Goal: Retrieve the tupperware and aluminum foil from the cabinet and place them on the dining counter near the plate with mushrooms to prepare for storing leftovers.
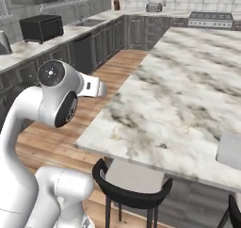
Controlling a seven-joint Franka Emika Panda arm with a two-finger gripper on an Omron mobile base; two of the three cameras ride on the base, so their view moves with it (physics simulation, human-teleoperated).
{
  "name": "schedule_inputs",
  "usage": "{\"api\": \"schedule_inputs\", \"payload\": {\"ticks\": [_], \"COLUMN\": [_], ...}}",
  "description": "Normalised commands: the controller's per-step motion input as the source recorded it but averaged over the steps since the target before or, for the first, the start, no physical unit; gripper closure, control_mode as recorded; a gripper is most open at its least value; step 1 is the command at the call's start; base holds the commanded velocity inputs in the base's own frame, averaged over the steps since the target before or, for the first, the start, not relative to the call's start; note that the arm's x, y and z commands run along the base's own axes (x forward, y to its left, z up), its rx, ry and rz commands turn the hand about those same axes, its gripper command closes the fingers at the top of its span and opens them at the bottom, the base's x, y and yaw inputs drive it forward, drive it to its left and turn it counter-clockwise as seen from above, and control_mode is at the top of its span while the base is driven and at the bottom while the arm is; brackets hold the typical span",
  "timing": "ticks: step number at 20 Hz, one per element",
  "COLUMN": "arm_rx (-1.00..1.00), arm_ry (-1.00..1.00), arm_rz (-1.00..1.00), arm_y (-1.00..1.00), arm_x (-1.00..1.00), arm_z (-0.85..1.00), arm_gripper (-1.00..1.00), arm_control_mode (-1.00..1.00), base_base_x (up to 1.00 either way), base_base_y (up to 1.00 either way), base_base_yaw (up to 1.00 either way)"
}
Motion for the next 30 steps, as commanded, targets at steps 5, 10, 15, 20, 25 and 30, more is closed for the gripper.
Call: {"api": "schedule_inputs", "payload": {"ticks": [5, 10, 15, 20, 25, 30], "arm_rx": [0.0, 0.0, 0.0, 0.0, 0.0, 0.0], "arm_ry": [0.0, 0.0, 0.0, 0.0, 0.0, 0.0], "arm_rz": [0.0, 0.0, 0.0, 0.0, 0.0, 0.0], "arm_y": [0.0, 0.0, 0.0, 0.0, 0.0, 0.0], "arm_x": [0.0, 0.0, 0.0, 0.0, 0.0, 0.0], "arm_z": [0.0, 0.0, 0.0, 0.0, 0.0, 0.0], "arm_gripper": [-1.0, -1.0, -1.0, -1.0, -1.0, -1.0], "arm_control_mode": [1.0, 1.0, 1.0, 1.0, 1.0, 1.0], "base_base_x": [-0.06, -0.09, 0.9, 1.0, 1.0, 1.0], "base_base_y": [1.0, 1.0, 1.0, 0.96, 0.47, 0.26], "base_base_yaw": [0.09, 0.45, 0.13, -0.23, -0.33, -0.22]}}
